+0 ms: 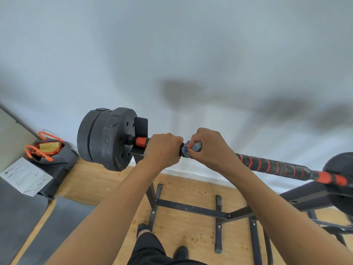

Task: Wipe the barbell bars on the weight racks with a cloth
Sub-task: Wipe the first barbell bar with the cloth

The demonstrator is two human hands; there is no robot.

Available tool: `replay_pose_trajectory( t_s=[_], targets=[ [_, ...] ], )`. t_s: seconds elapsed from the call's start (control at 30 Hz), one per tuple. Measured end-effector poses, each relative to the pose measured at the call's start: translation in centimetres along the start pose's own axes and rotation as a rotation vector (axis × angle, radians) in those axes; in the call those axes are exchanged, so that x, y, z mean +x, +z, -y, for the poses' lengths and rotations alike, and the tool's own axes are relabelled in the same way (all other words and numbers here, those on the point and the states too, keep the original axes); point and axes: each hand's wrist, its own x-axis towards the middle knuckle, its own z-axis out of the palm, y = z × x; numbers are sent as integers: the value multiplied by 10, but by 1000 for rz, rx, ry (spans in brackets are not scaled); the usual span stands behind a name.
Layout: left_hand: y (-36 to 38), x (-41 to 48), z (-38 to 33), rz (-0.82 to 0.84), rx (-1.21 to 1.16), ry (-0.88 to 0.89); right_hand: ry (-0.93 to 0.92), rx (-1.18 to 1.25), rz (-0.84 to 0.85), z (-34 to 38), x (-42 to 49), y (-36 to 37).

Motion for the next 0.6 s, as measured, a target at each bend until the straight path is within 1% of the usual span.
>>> replay_pose_trajectory(
  t_s=[0.13,0.33,0.47,0.53,0.6],
  targets=[
    [0,-1,0,3,10,-16,43,42,13,1,8,1],
    [-1,-2,0,-5,-1,-23,150,18,0,6,21,7],
    [-4,2,2,32,37,-17,74,-29,19,13,-2,1],
    [-4,5,3,49,21,-10,67,17,54,16,-22,0],
    [-4,6,4,70,-10,-5,136,150,26,18,-47,1]
  ],
)
